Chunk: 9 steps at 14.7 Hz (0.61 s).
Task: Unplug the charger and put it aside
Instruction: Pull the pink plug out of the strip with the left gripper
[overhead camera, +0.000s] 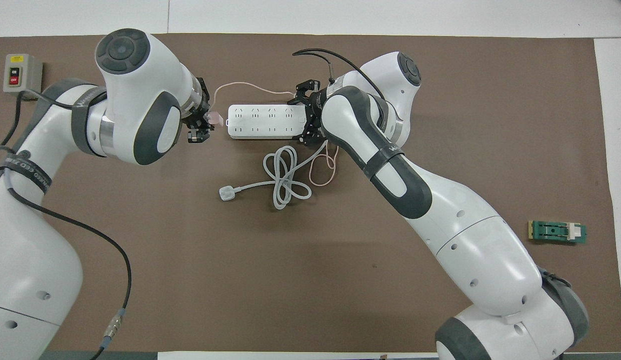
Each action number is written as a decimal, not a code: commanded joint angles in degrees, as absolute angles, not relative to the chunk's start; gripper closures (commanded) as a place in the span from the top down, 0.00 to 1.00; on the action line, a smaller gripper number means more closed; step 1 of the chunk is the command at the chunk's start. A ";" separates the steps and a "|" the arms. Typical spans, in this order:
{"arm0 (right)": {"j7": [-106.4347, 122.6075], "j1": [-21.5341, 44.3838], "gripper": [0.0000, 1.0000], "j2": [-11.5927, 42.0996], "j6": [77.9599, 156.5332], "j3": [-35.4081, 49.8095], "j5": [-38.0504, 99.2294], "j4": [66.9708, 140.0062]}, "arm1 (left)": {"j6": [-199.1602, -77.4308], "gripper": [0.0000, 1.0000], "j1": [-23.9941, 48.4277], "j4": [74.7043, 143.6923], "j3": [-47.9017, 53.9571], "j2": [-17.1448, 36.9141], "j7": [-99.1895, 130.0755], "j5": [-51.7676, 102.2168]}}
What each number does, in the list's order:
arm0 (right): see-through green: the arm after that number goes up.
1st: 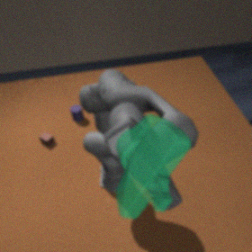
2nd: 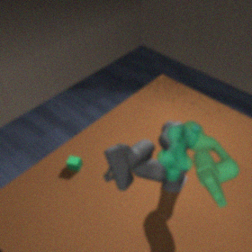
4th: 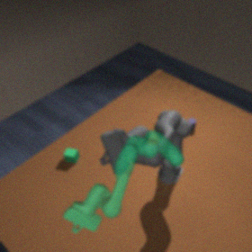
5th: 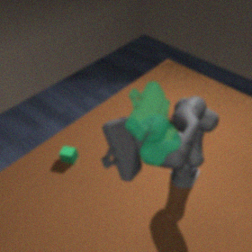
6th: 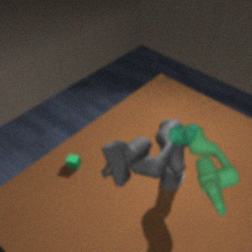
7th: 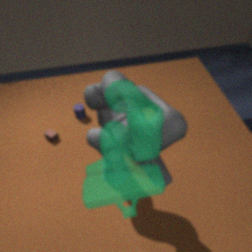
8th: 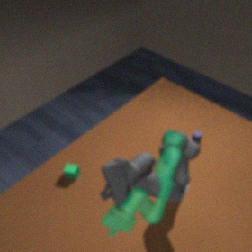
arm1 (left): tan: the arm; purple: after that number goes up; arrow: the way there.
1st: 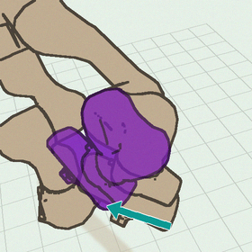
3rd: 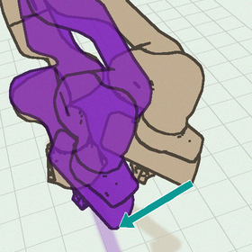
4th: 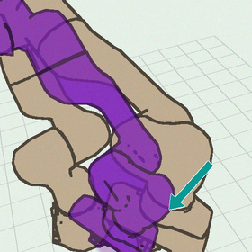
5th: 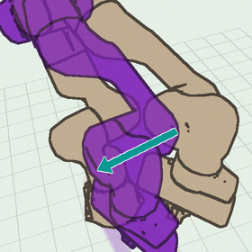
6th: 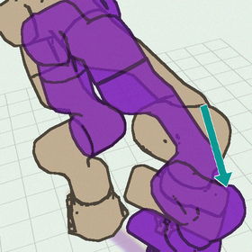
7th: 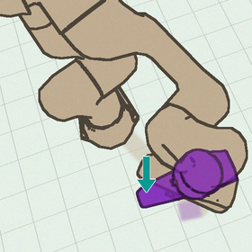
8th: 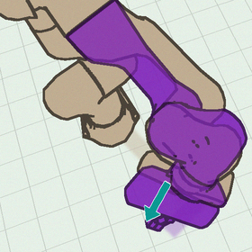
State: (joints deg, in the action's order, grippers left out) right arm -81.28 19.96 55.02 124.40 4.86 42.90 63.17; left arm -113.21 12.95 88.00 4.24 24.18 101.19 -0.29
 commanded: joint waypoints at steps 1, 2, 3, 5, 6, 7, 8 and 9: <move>-81.39 20.21 0.66 57.13 125.24 4.48 42.10 60.91 | -107.86 0.00 8.19 89.30 4.48 20.31 91.62 1.32; -81.39 20.21 0.66 57.13 125.24 4.48 42.10 60.91 | -106.36 0.00 6.35 89.30 4.48 19.95 87.75 1.32; -81.39 20.21 0.66 57.13 125.24 4.48 42.10 60.91 | -105.30 0.00 4.41 89.38 4.48 19.52 84.32 1.32; -81.30 20.21 0.66 57.13 125.24 4.48 42.10 60.91 | -103.11 0.00 0.99 89.65 4.40 18.46 77.82 1.32; -81.39 20.21 0.66 57.13 125.24 4.48 42.10 60.91 | -102.05 0.00 -0.95 90.08 4.39 17.85 73.69 1.32; -81.39 20.30 0.70 57.13 125.24 4.48 42.10 60.91 | -101.17 0.00 -3.14 90.35 4.39 17.06 69.48 1.41; -81.56 20.30 0.82 57.04 125.24 4.48 42.10 60.91 | -99.60 0.00 -5.86 90.44 4.48 16.27 64.56 1.41; -81.74 20.30 1.00 56.69 125.24 4.40 42.01 60.82 | -98.36 0.00 -7.98 90.61 4.48 15.56 60.94 1.41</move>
State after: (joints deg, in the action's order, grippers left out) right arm -81.28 19.97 55.02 124.39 4.86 42.89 63.15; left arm -100.78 -4.23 88.25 3.95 18.84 67.69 0.48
